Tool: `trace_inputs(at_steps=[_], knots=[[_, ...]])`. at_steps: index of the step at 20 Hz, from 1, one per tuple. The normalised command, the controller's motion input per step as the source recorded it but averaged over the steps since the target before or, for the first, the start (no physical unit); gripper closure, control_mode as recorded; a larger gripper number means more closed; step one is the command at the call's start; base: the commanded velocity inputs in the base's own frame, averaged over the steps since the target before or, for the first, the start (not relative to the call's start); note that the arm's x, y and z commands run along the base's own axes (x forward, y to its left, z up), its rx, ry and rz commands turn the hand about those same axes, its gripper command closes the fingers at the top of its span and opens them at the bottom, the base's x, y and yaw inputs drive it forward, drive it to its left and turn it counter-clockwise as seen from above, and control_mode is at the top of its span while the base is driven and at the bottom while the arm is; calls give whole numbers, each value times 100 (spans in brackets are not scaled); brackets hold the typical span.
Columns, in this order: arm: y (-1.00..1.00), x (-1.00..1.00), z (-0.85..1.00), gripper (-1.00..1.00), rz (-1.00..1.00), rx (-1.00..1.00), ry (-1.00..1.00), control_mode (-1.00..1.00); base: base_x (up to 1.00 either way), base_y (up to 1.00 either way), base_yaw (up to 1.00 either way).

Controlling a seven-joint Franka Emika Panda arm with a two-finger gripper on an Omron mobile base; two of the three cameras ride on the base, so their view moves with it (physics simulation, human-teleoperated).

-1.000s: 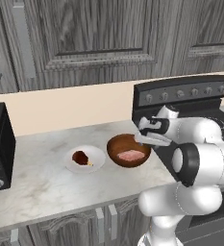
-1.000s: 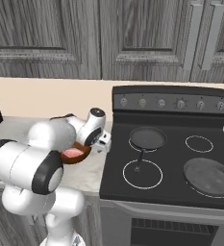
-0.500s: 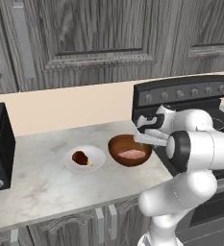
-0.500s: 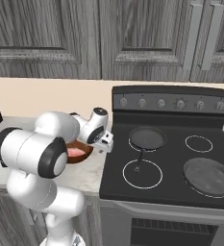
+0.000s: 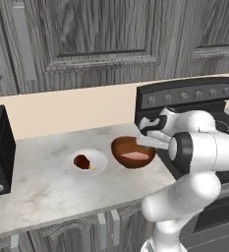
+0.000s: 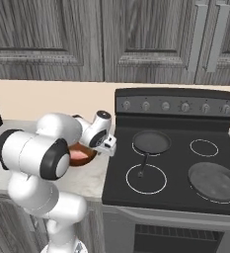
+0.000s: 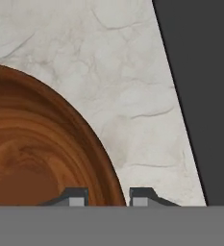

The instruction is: Place one of the steaks on the plate and the other in the bowl. Then place the bowl in the fridge.

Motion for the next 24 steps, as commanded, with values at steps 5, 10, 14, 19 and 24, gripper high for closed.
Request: trace_inputs(at_steps=[5, 10, 14, 19, 24], knots=[[2, -30, 13, 100, -22, 7, -32, -100, 0, 0, 0], [-6, -51, 58, 100, -36, 12, -25, -100, 0, 0, 0], [2, -37, 77, 100, -24, 7, -3, -100, 0, 0, 0], [0, -7, 56, 100, -23, 0, 38, -100, 0, 0, 0], [2, -1, 10, 100, -15, 8, 42, -100, 0, 0, 0]])
